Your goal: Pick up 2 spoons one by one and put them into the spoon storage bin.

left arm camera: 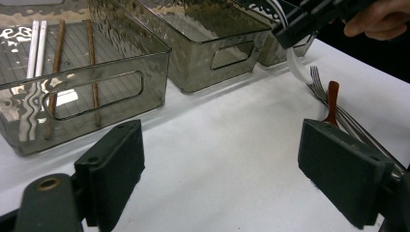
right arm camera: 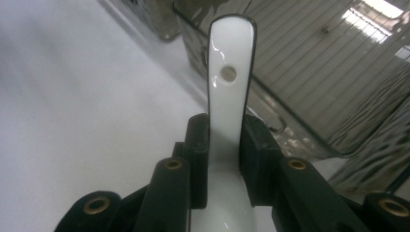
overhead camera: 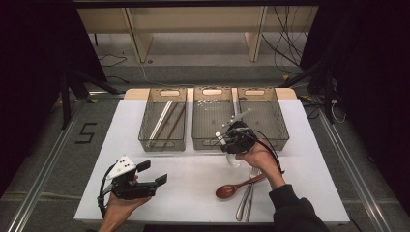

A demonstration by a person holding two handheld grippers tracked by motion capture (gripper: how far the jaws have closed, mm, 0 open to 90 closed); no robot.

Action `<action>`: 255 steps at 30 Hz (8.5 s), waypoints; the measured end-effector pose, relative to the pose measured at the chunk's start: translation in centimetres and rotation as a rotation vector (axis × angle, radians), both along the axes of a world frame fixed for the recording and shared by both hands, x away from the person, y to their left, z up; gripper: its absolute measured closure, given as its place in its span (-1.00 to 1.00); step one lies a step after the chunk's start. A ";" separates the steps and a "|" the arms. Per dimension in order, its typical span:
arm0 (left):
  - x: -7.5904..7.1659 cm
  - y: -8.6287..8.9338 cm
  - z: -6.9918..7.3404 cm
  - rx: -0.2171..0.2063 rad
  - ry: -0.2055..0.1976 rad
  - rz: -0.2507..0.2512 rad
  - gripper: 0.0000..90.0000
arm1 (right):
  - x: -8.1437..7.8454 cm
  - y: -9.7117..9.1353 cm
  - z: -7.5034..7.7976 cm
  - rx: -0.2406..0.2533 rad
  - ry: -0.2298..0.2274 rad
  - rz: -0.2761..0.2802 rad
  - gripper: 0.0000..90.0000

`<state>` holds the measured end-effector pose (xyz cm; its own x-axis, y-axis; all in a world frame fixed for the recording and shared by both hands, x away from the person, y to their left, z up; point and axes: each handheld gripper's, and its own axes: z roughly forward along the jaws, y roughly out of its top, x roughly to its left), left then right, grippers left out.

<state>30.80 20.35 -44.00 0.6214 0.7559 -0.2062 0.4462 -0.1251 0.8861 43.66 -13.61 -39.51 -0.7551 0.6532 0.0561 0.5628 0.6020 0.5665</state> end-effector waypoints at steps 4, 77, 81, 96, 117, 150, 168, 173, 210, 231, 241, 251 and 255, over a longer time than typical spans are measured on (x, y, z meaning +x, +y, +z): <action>0.0 0.0 0.0 -0.006 -0.006 0.005 -0.64 | 0.6 0.0 1.1 0.014 -0.019 -0.011 0.67; -0.3 0.3 0.1 -0.022 -0.056 -0.001 -0.64 | 8.8 2.0 2.3 0.101 -0.054 -0.175 0.67; -0.3 0.3 0.2 -0.020 -0.057 -0.002 -0.64 | 8.8 1.9 1.9 0.100 -0.050 -0.179 0.67; -0.3 0.2 0.2 -0.023 -0.056 -0.001 -0.64 | 8.9 1.9 0.7 0.108 -0.019 -0.194 0.63; -0.3 0.3 0.1 -0.024 -0.055 -0.004 -0.64 | 6.8 1.0 3.3 0.134 -0.051 -0.106 -0.23; -0.3 0.3 0.1 -0.036 -0.061 -0.002 -0.64 | -2.0 -3.4 1.1 0.054 -0.025 0.103 -0.38; -0.3 0.5 0.1 -0.045 -0.075 0.008 -0.65 | -4.2 -4.3 -1.5 -0.003 0.011 0.122 -0.39; -0.3 0.6 0.1 -0.045 -0.081 0.010 -0.65 | -4.4 -4.4 -1.9 -0.033 0.015 0.139 -0.39; -0.3 0.6 0.1 -0.044 -0.082 0.006 -0.65 | -6.0 -3.7 -5.1 -0.271 0.100 0.306 -0.15; -0.3 0.6 0.1 -0.038 -0.080 0.001 -0.65 | -6.2 -3.0 -6.3 -0.367 0.094 0.347 0.17; -0.3 0.5 0.1 -0.043 -0.078 0.004 -0.65 | -6.1 -2.8 -6.2 -0.360 0.084 0.359 0.54; -0.3 0.5 0.1 -0.043 -0.077 0.005 -0.65 | -6.1 -2.6 -6.1 -0.379 0.058 0.358 0.85; -0.3 0.6 0.1 -0.037 -0.076 0.001 -0.65 | -6.1 -2.6 -6.0 -0.379 0.042 0.353 0.87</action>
<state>30.48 20.91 -43.90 0.6353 0.7493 -0.1869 0.3781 -0.0907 0.9213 37.55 -16.23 -45.50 -0.9354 0.3390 -0.1004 0.3055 0.9179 0.2532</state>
